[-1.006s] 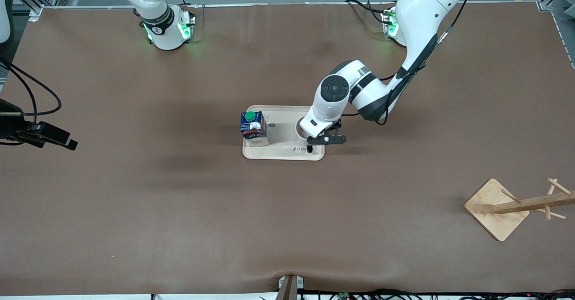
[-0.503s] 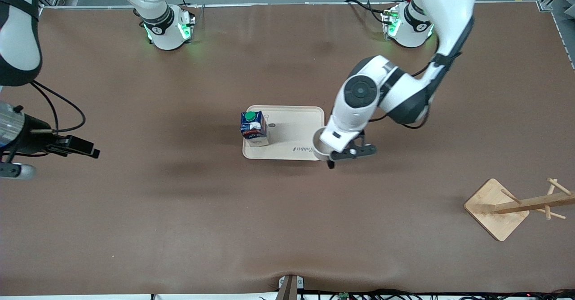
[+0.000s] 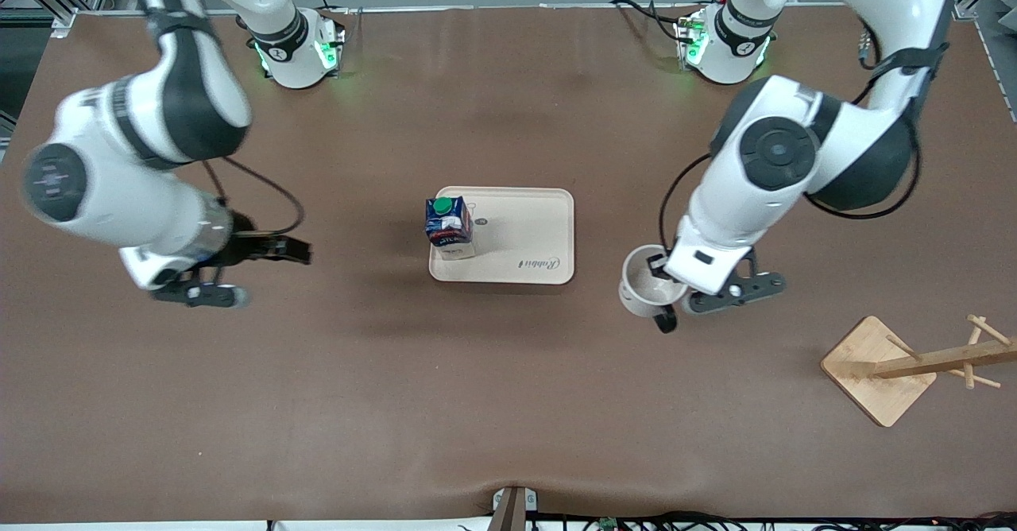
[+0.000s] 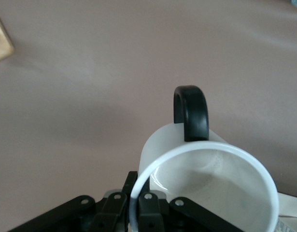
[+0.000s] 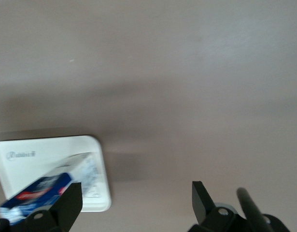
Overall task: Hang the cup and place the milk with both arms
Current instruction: 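Lift the mug with the left gripper while the right gripper grasps the milk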
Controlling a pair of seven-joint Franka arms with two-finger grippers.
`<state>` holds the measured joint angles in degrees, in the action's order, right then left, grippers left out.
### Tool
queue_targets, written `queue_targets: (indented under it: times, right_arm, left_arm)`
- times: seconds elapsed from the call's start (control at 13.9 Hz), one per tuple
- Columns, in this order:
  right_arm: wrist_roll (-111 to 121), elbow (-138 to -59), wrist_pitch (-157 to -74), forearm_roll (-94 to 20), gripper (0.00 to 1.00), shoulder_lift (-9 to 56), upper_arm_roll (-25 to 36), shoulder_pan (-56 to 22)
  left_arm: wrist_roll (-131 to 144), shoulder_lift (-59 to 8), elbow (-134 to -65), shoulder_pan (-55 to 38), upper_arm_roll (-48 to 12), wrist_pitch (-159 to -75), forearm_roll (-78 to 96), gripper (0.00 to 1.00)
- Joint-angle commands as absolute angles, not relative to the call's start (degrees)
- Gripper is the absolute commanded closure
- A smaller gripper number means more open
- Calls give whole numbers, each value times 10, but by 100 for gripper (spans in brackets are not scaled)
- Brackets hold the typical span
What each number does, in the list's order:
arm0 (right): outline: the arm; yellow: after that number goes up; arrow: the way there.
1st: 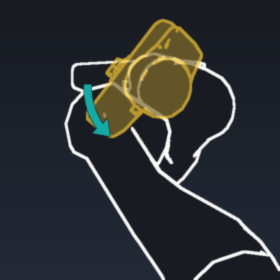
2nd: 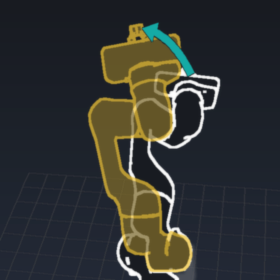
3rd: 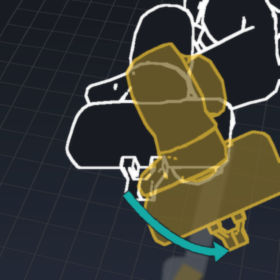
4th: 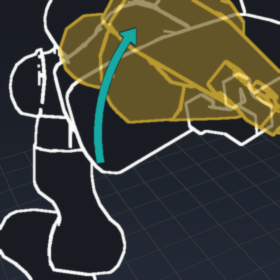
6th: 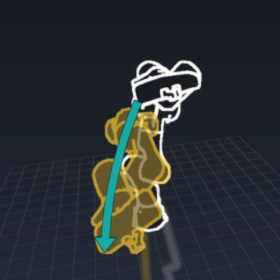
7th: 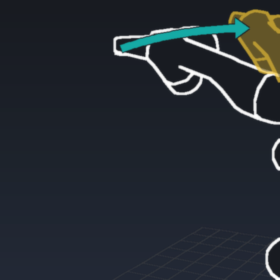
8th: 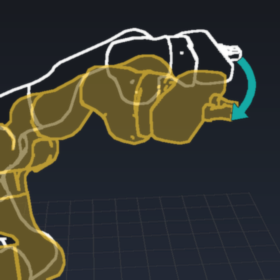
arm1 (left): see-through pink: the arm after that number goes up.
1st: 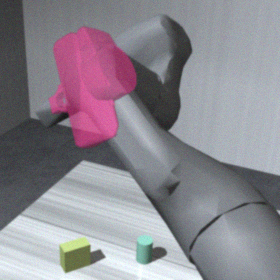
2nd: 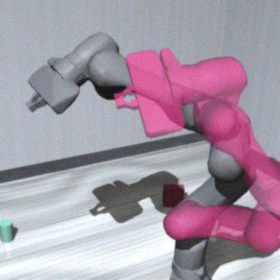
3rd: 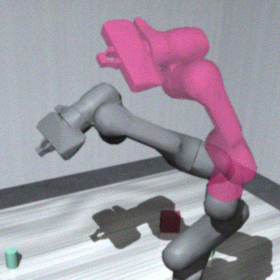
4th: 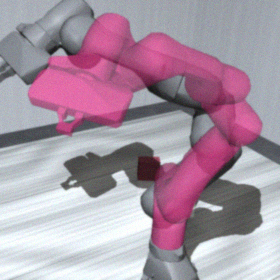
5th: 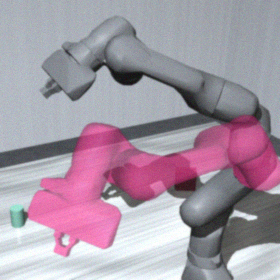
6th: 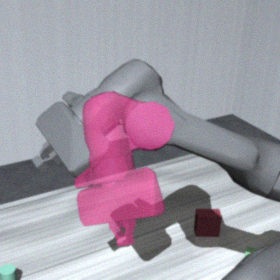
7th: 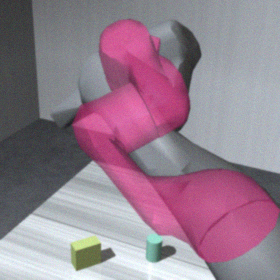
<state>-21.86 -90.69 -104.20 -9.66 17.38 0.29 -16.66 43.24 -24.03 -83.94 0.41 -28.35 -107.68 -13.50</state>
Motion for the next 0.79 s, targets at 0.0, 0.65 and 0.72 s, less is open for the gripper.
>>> queue_targets:
  times: [0.0,0.65,0.72]
  right_arm:
    - [-304,-915,-1072,-97,0,167,9,-242]
    - [-443,-918,-1125,-6,0,240,11,-385]
    - [-444,-924,-1128,5,0,243,11,-388]
  left_arm:
    - [383,-210,-834,54,-289,-1057,-93,100]
    - [181,-188,-832,180,-285,-1037,-97,100]
    - [144,-187,-832,196,-286,-1037,-97,100]
